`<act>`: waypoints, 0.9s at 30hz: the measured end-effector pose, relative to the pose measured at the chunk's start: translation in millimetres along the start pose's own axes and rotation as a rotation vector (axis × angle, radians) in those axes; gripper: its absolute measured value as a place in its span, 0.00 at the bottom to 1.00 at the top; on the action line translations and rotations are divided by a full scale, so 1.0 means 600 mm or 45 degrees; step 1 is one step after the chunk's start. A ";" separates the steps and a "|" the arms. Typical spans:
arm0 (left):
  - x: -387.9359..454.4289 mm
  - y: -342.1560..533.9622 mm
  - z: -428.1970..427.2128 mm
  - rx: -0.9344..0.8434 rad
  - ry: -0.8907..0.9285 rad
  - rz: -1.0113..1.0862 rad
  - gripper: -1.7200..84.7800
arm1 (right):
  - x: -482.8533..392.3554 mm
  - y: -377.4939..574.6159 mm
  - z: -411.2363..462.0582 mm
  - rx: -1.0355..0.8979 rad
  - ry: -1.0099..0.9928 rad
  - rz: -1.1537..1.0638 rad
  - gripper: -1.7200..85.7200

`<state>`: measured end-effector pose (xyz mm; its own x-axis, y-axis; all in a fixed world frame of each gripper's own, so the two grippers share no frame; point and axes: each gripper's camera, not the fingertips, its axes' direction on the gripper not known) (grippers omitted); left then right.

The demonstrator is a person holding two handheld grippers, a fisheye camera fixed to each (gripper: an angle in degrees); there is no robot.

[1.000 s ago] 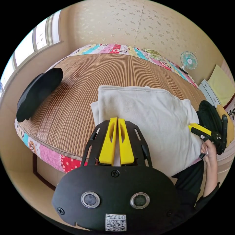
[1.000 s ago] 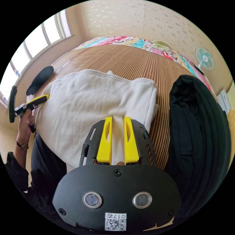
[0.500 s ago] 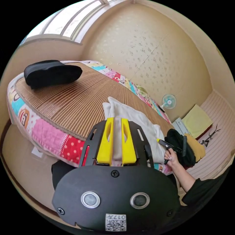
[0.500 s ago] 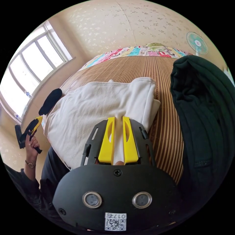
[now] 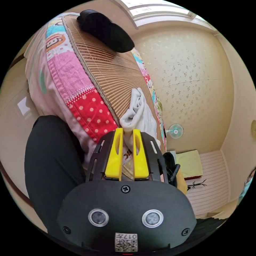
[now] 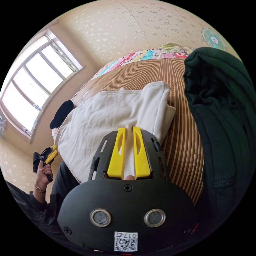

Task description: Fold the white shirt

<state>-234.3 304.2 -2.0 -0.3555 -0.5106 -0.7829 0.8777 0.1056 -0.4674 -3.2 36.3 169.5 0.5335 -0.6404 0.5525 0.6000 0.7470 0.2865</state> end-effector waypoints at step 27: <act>0.079 -0.013 -0.058 -0.152 -0.042 0.321 0.08 | -0.124 0.257 -0.015 0.187 0.453 -0.291 0.03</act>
<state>-269.1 308.9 -49.5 -0.1183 -0.4828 -0.8677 0.8923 0.3317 -0.3062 55.0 197.7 165.5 0.5845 -0.7943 0.1658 0.6489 0.5802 0.4921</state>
